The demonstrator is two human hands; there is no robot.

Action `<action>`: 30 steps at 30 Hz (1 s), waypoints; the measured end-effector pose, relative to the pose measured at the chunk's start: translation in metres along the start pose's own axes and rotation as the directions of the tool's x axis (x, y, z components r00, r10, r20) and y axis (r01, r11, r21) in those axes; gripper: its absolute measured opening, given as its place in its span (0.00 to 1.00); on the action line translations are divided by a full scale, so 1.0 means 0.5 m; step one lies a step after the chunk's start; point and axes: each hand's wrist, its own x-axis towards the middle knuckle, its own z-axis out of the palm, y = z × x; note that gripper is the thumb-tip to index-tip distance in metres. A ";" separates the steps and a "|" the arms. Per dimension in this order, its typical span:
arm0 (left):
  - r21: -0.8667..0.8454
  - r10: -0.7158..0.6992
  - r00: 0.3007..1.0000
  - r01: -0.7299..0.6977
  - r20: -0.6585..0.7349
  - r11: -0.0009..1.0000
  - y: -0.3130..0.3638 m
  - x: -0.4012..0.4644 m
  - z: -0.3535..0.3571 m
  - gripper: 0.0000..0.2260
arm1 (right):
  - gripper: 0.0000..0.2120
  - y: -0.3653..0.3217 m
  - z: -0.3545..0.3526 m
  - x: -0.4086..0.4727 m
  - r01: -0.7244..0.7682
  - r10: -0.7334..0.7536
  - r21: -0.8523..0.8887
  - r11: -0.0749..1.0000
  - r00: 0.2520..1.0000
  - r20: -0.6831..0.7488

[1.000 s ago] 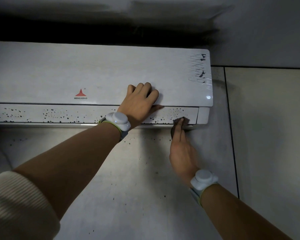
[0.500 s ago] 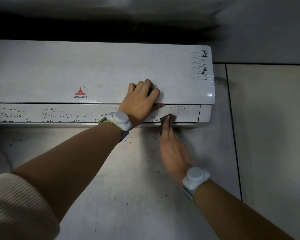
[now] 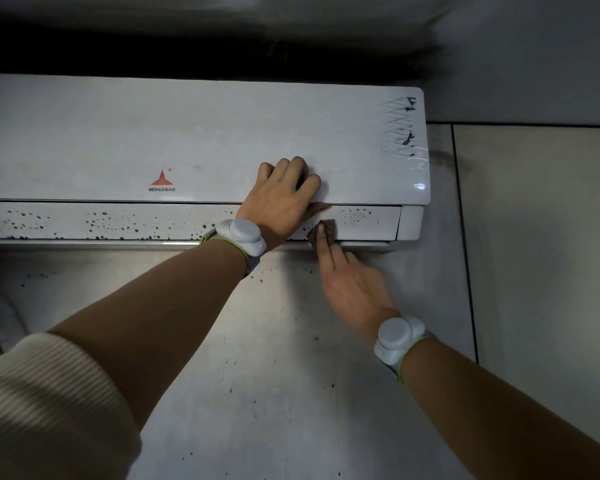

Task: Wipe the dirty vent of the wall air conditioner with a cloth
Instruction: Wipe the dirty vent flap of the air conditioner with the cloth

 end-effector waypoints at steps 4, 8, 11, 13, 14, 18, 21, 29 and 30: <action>0.003 0.005 1.000 -0.005 0.002 1.000 0.000 -0.001 -0.001 0.19 | 0.30 0.027 -0.006 -0.001 0.063 -0.067 -0.086 0.994 0.997 -0.044; -0.002 0.007 1.000 -0.007 0.001 1.000 0.004 -0.001 -0.004 0.20 | 0.28 0.058 -0.024 -0.005 0.093 -0.108 -0.197 0.976 0.992 -0.071; -0.004 0.009 1.000 -0.009 0.007 1.000 0.008 0.000 -0.007 0.20 | 0.27 0.073 -0.029 -0.001 0.113 -0.141 -0.223 0.968 0.984 -0.111; -0.019 0.004 1.000 -0.004 0.003 1.000 0.004 0.000 -0.005 0.21 | 0.27 0.086 -0.037 0.001 0.128 -0.156 -0.216 0.968 0.980 -0.121; -0.021 0.000 1.000 0.000 -0.004 1.000 0.003 0.000 -0.004 0.21 | 0.28 0.091 -0.040 0.000 0.128 -0.156 -0.214 0.968 0.980 -0.121; -0.018 -0.016 1.000 0.016 0.013 1.000 0.003 0.002 -0.005 0.22 | 0.27 0.114 -0.042 -0.009 0.119 -0.138 -0.176 0.977 0.985 -0.104; -0.013 -0.004 1.000 0.004 0.002 1.000 0.003 0.003 -0.004 0.21 | 0.28 0.130 -0.039 -0.026 0.074 -0.090 -0.203 0.976 0.993 -0.070; -0.009 -0.003 1.000 0.003 0.025 1.000 0.005 0.002 -0.009 0.22 | 0.26 0.171 -0.032 -0.054 0.029 -0.044 -0.293 0.956 0.998 -0.043; -0.003 -0.002 1.000 0.002 0.020 1.000 0.005 0.003 -0.010 0.22 | 0.26 0.172 -0.030 -0.053 0.025 -0.038 -0.286 0.958 0.998 -0.042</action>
